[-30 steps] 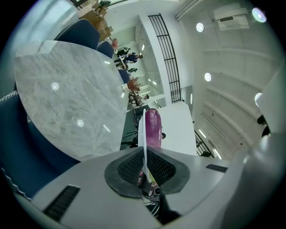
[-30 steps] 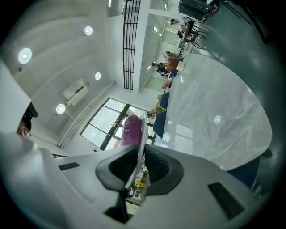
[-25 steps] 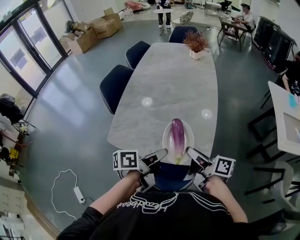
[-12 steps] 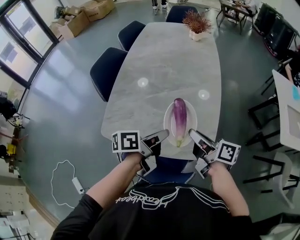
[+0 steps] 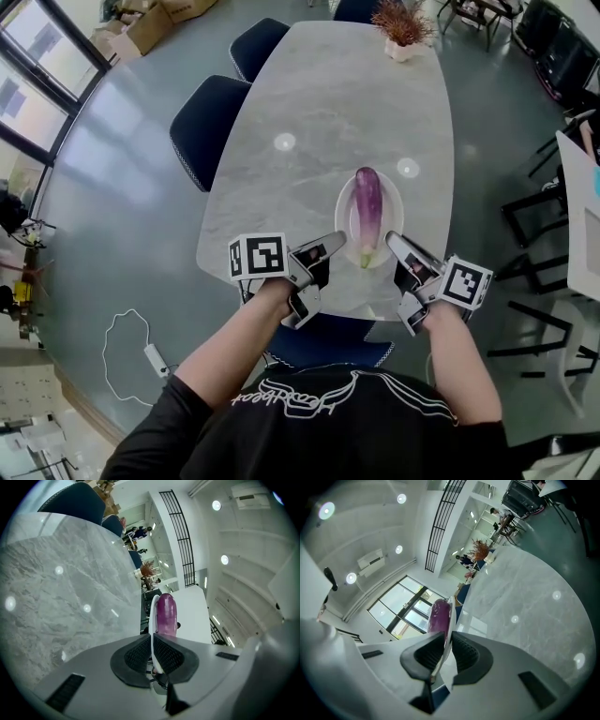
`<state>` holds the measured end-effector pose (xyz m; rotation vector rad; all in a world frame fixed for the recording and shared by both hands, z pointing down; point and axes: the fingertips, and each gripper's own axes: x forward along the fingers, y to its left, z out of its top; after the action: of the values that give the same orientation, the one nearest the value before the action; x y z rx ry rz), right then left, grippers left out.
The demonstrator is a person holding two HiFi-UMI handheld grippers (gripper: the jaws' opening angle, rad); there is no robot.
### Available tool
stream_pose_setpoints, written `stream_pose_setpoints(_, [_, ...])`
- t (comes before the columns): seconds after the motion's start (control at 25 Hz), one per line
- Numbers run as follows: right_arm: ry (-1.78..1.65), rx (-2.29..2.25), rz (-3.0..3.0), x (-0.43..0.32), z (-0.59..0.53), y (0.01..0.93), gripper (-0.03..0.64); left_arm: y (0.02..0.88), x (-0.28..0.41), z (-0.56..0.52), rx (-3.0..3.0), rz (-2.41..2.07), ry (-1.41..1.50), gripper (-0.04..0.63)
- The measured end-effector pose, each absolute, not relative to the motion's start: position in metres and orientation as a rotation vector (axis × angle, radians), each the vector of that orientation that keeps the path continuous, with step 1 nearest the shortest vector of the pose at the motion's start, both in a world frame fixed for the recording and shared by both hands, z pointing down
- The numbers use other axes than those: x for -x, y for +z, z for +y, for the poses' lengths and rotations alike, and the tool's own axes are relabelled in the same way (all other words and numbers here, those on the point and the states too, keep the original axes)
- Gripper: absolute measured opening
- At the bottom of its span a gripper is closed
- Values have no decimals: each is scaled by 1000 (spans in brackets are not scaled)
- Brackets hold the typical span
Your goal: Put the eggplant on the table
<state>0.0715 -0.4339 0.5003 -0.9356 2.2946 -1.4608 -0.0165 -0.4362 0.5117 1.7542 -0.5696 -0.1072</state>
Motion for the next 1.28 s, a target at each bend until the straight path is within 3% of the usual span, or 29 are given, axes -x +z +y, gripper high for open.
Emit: stream_pose_setpoints(1.28, [-1788,1186,2161,-66,-481,627,54,641,30,-481,-1472,-667,-58,18])
